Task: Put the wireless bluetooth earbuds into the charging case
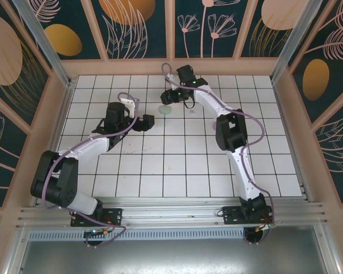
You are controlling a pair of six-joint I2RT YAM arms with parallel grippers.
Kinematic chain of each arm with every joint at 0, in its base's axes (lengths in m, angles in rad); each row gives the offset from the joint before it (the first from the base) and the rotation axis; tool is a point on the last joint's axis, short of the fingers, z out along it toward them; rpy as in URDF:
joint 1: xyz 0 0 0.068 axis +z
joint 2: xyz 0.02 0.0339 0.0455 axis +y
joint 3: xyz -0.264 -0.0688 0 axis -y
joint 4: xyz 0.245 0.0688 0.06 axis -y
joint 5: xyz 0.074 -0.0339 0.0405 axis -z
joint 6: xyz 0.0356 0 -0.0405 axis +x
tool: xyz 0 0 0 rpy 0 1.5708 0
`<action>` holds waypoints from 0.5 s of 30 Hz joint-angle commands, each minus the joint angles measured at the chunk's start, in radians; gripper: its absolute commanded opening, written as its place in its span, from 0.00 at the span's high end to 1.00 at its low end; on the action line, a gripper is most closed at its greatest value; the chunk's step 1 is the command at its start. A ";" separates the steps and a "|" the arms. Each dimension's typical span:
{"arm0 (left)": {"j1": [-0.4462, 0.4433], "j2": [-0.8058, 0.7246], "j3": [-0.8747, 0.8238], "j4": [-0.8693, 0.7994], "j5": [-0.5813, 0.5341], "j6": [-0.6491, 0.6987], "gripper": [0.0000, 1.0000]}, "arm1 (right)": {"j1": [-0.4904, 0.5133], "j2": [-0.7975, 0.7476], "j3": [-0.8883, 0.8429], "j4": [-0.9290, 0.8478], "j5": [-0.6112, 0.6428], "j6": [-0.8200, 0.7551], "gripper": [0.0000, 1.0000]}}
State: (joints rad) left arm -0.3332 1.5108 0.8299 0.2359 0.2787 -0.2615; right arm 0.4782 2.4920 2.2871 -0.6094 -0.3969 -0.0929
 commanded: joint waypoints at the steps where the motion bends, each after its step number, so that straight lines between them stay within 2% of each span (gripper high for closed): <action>1: 0.008 0.028 -0.004 0.039 0.084 -0.018 0.03 | 0.007 0.024 0.031 -0.067 0.007 -0.112 0.37; 5: 0.014 0.044 -0.007 0.037 0.103 -0.012 0.04 | 0.015 0.041 0.016 -0.056 0.007 -0.150 0.25; 11: 0.017 0.048 -0.012 0.037 0.108 -0.010 0.04 | 0.028 0.073 0.017 -0.082 -0.003 -0.194 0.24; 15: 0.019 0.045 -0.014 0.036 0.107 -0.007 0.04 | 0.046 0.099 0.022 -0.090 0.045 -0.225 0.23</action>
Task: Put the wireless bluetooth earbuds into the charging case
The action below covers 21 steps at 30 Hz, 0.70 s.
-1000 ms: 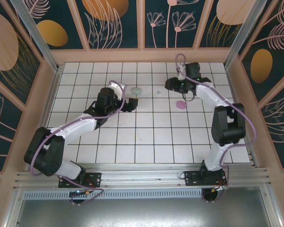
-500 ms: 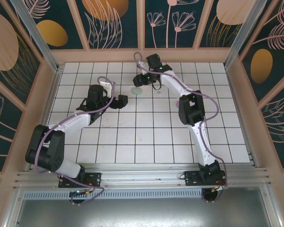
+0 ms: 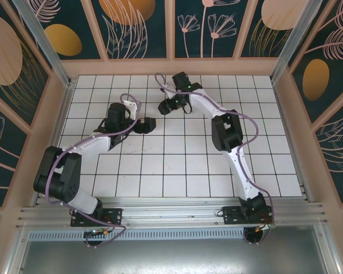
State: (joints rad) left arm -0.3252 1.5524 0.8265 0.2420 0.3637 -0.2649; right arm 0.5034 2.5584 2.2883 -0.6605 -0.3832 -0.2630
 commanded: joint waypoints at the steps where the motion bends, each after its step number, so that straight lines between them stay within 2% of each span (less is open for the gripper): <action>1: 0.010 0.003 -0.013 0.029 0.023 -0.005 0.04 | 0.026 0.039 0.026 -0.040 0.044 -0.060 0.23; 7: 0.010 -0.007 -0.020 0.023 0.020 -0.005 0.04 | 0.038 0.066 0.036 -0.027 0.079 -0.075 0.23; 11: 0.011 -0.018 -0.026 0.015 0.006 -0.005 0.03 | 0.038 0.072 0.038 -0.031 0.093 -0.091 0.27; 21: 0.012 -0.063 -0.033 -0.012 -0.025 -0.007 0.04 | 0.071 0.033 -0.042 -0.055 0.134 -0.138 0.51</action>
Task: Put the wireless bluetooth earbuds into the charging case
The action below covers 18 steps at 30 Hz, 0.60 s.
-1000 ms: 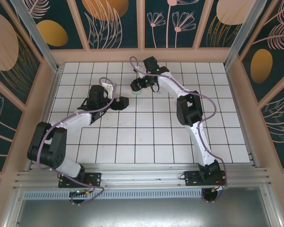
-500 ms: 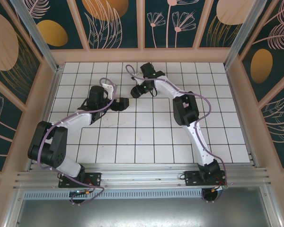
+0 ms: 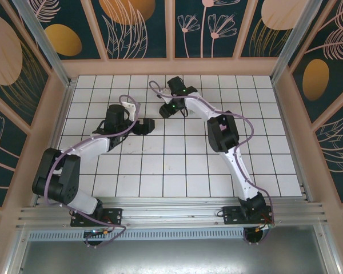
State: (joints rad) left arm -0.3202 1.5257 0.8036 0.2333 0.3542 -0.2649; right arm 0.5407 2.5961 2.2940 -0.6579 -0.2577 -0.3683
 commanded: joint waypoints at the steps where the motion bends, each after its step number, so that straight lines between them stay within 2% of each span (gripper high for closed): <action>1: 0.007 -0.044 -0.011 -0.003 -0.017 -0.005 0.03 | 0.039 -0.019 -0.068 -0.052 0.014 -0.038 0.53; 8: 0.008 -0.140 -0.034 0.008 0.016 0.058 0.01 | 0.041 -0.136 -0.214 -0.012 -0.026 -0.043 0.62; 13: 0.008 -0.249 -0.067 0.037 0.071 0.158 0.02 | 0.028 -0.260 -0.342 -0.008 -0.128 -0.041 0.63; 18: 0.008 -0.352 -0.104 0.077 0.196 0.276 0.03 | 0.030 -0.391 -0.445 -0.068 -0.210 -0.055 0.63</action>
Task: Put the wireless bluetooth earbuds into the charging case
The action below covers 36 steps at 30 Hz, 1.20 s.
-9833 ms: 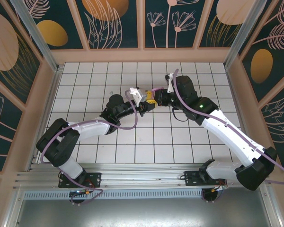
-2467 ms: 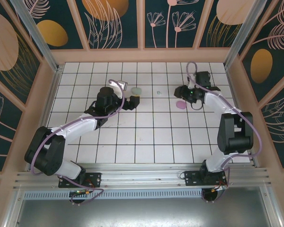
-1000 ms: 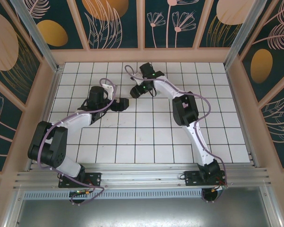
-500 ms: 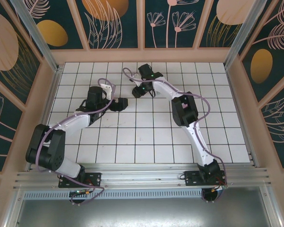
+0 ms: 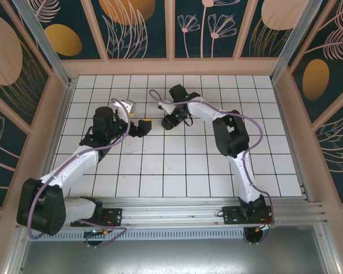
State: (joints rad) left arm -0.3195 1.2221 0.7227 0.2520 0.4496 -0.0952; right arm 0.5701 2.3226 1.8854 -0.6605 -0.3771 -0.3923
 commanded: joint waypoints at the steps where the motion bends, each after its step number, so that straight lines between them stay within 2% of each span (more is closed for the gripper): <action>1: 0.007 -0.065 -0.029 0.064 0.128 0.128 0.03 | 0.001 -0.145 -0.056 -0.078 -0.103 -0.035 0.63; 8: 0.008 -0.125 -0.056 0.070 0.318 0.256 0.07 | 0.029 -0.405 -0.247 -0.104 -0.114 -0.085 0.64; 14: 0.005 -0.148 -0.086 0.158 0.429 0.274 0.10 | 0.057 -0.602 -0.337 -0.136 -0.112 -0.154 0.65; 19: -0.021 -0.136 -0.070 0.153 0.452 0.323 0.11 | 0.091 -0.716 -0.379 -0.145 -0.128 -0.216 0.64; 26: -0.094 -0.096 0.005 0.003 0.443 0.461 0.13 | 0.128 -0.787 -0.376 -0.181 -0.151 -0.232 0.63; 31: -0.110 -0.069 0.026 -0.004 0.448 0.466 0.21 | 0.149 -0.799 -0.370 -0.194 -0.151 -0.225 0.63; 36: -0.112 -0.042 0.041 -0.008 0.468 0.462 0.24 | 0.169 -0.802 -0.357 -0.195 -0.144 -0.226 0.63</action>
State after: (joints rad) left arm -0.4267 1.1679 0.7303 0.2604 0.8810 0.3401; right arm 0.7258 1.5536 1.5192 -0.8295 -0.4992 -0.5968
